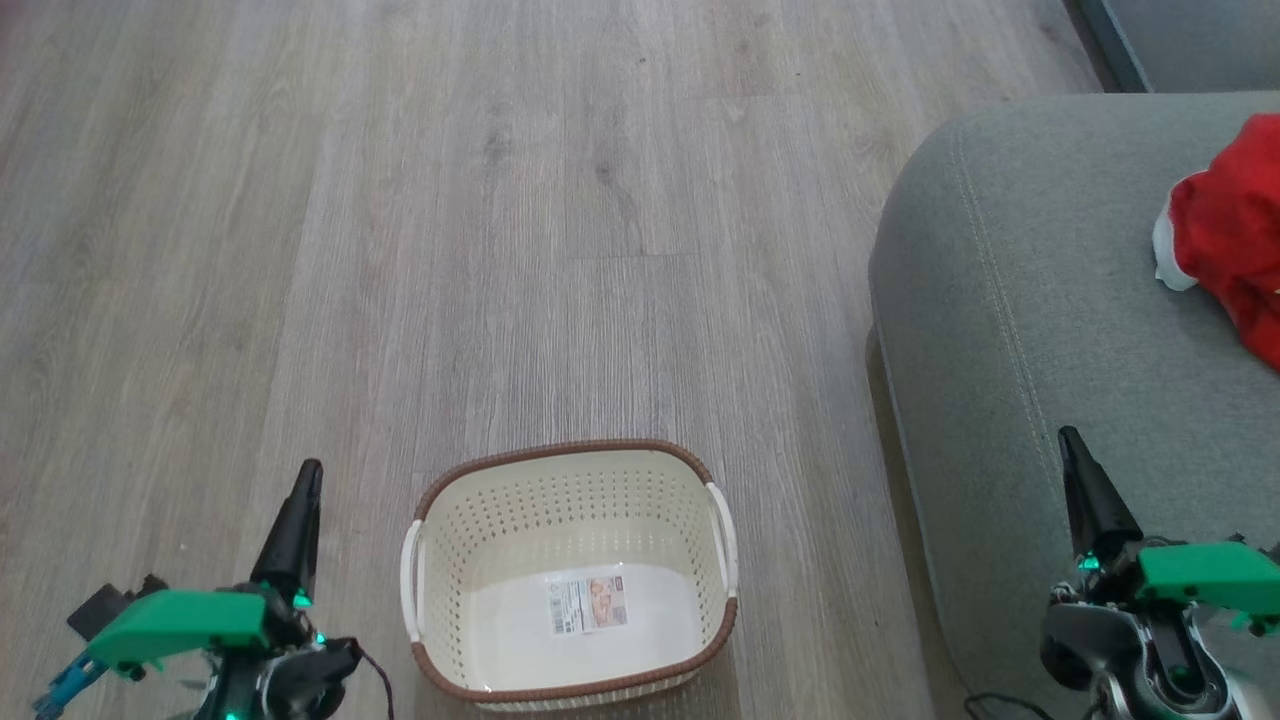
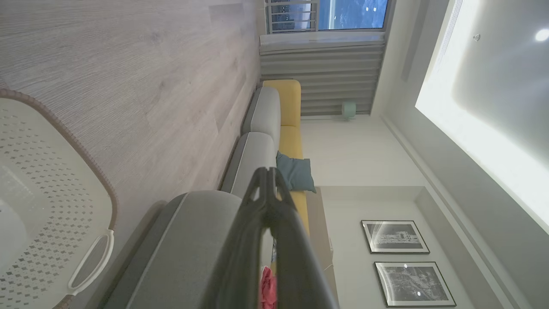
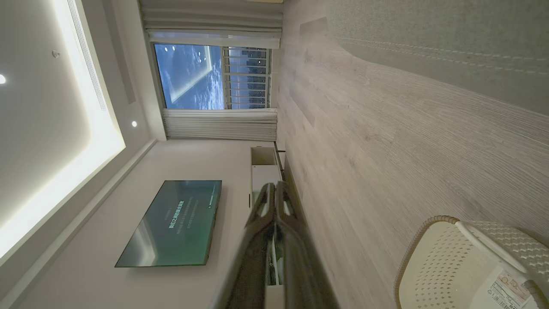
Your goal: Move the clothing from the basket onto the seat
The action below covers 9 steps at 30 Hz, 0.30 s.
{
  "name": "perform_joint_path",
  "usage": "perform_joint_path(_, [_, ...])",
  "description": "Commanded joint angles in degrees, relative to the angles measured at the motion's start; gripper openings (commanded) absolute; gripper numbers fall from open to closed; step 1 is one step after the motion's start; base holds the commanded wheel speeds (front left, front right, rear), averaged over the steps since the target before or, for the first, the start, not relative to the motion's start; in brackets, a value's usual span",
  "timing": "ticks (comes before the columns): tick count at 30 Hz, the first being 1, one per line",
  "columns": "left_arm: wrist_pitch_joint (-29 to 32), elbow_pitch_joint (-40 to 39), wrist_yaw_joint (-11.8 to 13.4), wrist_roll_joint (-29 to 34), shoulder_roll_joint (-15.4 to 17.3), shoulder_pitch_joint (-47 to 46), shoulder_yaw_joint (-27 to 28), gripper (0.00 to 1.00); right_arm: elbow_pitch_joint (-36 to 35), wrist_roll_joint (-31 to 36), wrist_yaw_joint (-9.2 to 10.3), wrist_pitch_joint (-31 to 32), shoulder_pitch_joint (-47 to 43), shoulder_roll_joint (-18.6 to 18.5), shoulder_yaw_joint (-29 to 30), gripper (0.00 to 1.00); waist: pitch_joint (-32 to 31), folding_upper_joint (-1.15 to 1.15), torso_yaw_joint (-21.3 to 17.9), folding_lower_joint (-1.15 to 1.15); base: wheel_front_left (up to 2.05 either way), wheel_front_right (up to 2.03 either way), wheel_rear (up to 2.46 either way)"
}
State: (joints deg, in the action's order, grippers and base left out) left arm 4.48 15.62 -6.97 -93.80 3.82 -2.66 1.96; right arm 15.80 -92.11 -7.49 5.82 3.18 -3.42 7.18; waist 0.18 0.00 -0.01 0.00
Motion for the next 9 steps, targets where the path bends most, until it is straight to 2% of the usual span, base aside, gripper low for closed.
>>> perform_joint_path(1, [0.2, -1.7, -0.5, -0.2, 0.7, -3.3, 2.3, 0.0, -1.8, -0.3, 0.0, 0.4, 3.0, 0.3, -0.9, 0.0, 0.0, 0.0, 0.0, 0.0, 0.0, 0.0, 0.0])
perform_joint_path(9, [0.4, -1.7, -0.5, -0.1, 0.6, -3.4, 2.5, 0.0, -1.8, -0.3, 0.0, 0.5, 3.0, 0.3, -0.9, 0.0, 0.0, 0.0, 0.0, 0.0, 0.0, 0.0, 0.0])
